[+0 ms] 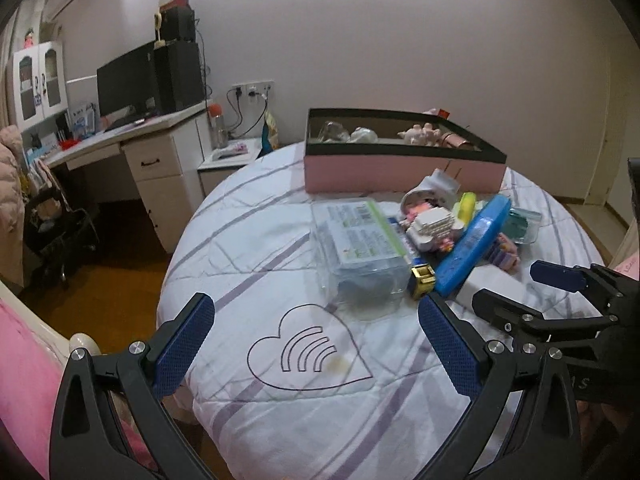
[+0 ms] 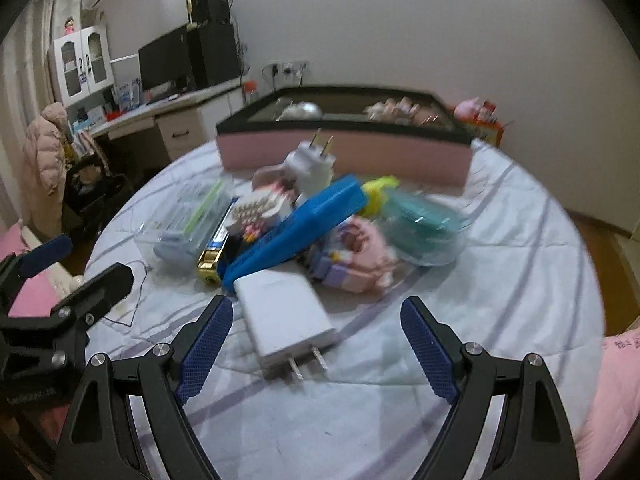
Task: Organize rigid objects
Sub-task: 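Grasp the clear green-labelled case with the left tool while the right tool grasps the white charger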
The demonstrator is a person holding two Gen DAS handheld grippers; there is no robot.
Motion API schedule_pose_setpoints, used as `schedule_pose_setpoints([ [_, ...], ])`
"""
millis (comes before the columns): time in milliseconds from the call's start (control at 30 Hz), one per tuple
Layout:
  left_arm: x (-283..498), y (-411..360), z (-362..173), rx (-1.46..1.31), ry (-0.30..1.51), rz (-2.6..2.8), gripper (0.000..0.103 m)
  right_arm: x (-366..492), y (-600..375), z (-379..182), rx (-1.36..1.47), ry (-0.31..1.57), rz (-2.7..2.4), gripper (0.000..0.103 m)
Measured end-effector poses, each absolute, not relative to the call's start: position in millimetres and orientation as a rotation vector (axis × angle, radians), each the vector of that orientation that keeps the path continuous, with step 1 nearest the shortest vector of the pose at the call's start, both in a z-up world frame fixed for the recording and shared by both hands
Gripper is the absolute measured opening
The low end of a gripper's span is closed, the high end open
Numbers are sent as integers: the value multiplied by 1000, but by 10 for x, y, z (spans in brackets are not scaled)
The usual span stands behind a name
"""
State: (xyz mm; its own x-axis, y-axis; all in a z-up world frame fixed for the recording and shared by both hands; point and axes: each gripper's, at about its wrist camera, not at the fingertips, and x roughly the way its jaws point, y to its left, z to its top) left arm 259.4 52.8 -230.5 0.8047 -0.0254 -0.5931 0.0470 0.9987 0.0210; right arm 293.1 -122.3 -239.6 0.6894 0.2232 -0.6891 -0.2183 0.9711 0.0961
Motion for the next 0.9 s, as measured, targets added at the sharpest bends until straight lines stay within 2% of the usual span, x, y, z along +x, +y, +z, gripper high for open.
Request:
schedule_pose_setpoints([
  [33,2601,539,-2315,32,638,-42,103,2947,-1205,-2415,-4,784,246,87],
  [100,2614,545,-2321,25,641,-51,103,2953,-1199,-2430,2,792,278,69],
  [167,2647,531,-2333,20,652,-64,103,2936,-1183,-2437,-1,798,306,61],
  [200,2665,520,-2341,17,659,-68,103,2910,-1176,-2430,-4,793,326,53],
  [300,2746,466,-2370,10,678,-82,103,2822,-1199,-2411,-26,781,324,47],
  [533,2972,361,-2414,-18,706,-76,103,2662,-1580,-2391,-10,756,232,47],
  [900,3339,341,-2427,12,755,19,103,2863,-1967,-2418,33,760,135,47],
])
